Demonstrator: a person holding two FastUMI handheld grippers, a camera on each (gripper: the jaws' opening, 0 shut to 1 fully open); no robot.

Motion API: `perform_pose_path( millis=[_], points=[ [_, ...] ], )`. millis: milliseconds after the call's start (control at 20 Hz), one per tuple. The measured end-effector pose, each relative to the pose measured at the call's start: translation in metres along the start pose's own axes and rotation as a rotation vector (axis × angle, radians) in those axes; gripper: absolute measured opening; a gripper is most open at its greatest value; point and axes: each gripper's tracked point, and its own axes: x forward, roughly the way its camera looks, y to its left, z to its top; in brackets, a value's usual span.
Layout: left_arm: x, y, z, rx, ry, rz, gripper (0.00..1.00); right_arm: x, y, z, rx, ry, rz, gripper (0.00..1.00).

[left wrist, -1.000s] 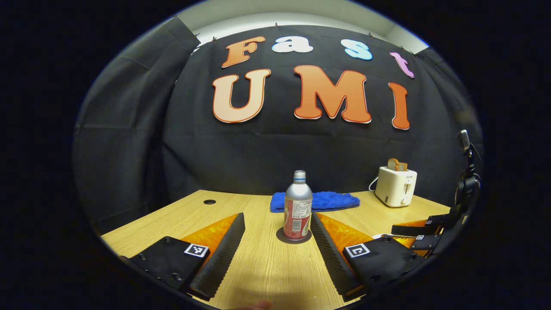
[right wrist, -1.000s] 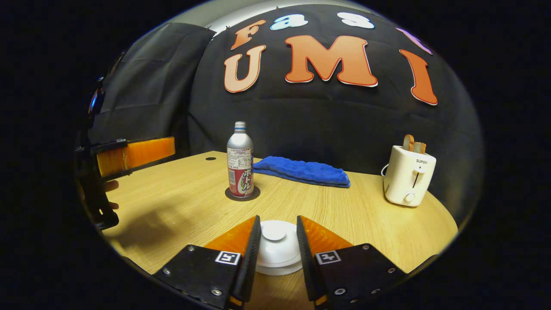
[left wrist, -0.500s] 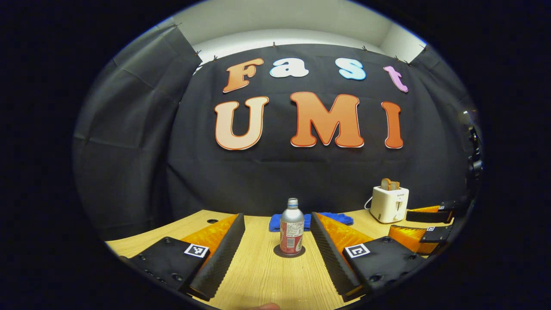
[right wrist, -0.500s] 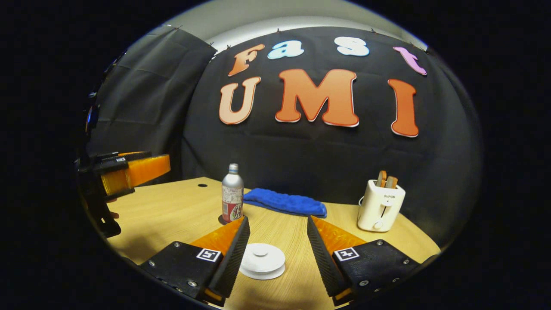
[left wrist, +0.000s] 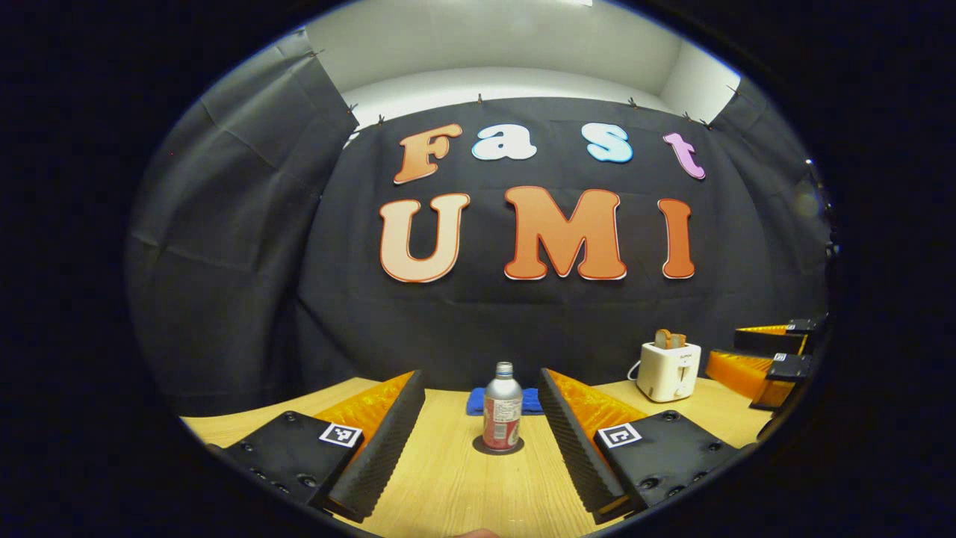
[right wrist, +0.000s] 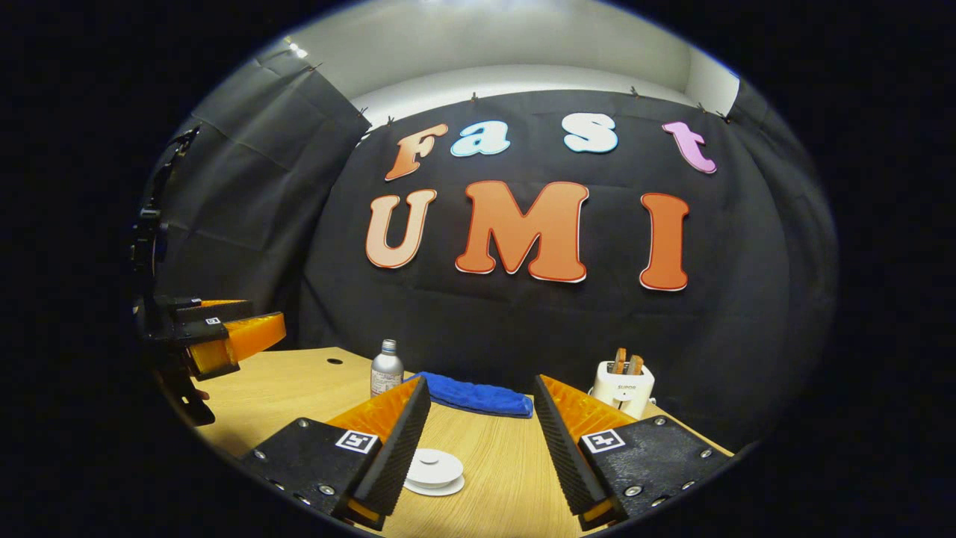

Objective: Open the teacup lid with one hand, grasp the water bottle and pour water into the teacup with the other hand; after pouring, place the water bottle on the coaster and then close the teacup lid.

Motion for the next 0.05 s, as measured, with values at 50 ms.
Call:
perform_pose_path(
  millis=[50],
  points=[
    [-0.0011, -0.0006, -0.0030, 0.007, 0.000, 0.006, 1.00, -0.0014, -0.0013, 0.0003, 0.000, -0.005, -0.001, 0.84]
  ],
)
